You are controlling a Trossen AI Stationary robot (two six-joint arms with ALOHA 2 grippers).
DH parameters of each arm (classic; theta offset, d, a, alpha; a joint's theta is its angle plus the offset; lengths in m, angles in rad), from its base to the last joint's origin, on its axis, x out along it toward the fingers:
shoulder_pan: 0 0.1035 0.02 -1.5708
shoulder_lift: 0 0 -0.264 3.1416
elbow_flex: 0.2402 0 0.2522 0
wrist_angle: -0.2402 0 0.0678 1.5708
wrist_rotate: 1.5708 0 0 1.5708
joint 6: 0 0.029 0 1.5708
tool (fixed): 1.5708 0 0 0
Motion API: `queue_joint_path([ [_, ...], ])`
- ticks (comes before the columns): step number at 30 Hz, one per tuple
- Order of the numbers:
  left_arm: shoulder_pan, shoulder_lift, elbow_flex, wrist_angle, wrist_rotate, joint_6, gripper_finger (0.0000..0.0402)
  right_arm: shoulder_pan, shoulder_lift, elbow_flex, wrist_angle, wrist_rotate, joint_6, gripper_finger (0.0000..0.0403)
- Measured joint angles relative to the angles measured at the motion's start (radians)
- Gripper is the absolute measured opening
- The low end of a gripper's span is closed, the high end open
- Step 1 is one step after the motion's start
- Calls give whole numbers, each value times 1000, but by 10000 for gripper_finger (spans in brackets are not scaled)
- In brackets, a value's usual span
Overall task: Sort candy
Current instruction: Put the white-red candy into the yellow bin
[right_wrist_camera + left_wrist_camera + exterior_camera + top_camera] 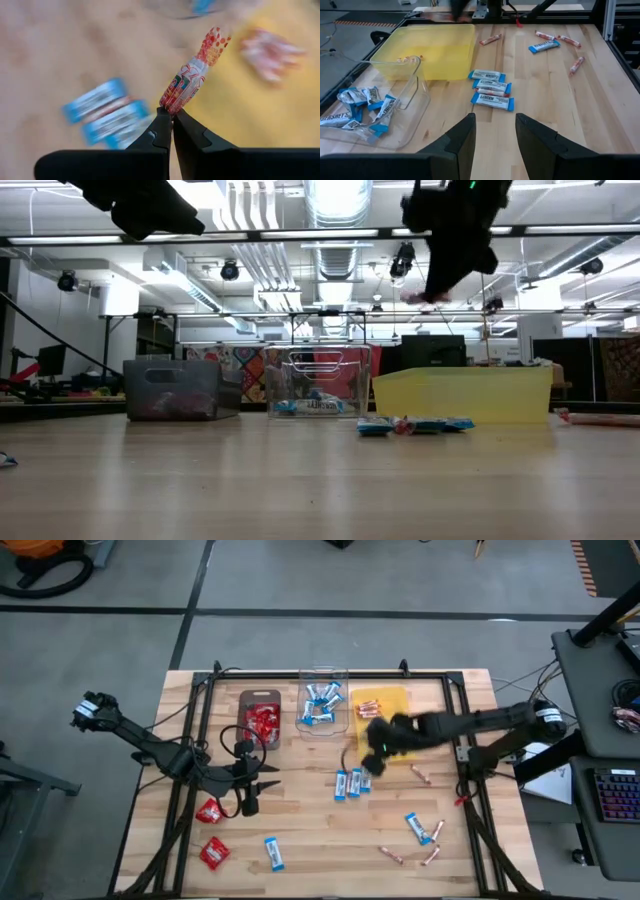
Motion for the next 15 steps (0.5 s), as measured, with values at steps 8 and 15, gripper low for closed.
queue_joint_path([
  [8,0,0,0,0,0,0,123,-382,10,-90,-36,1,-94,8],
  [15,0,0,0,2,-1,0,123,-537,36,-204,108,-3,-188,9],
])
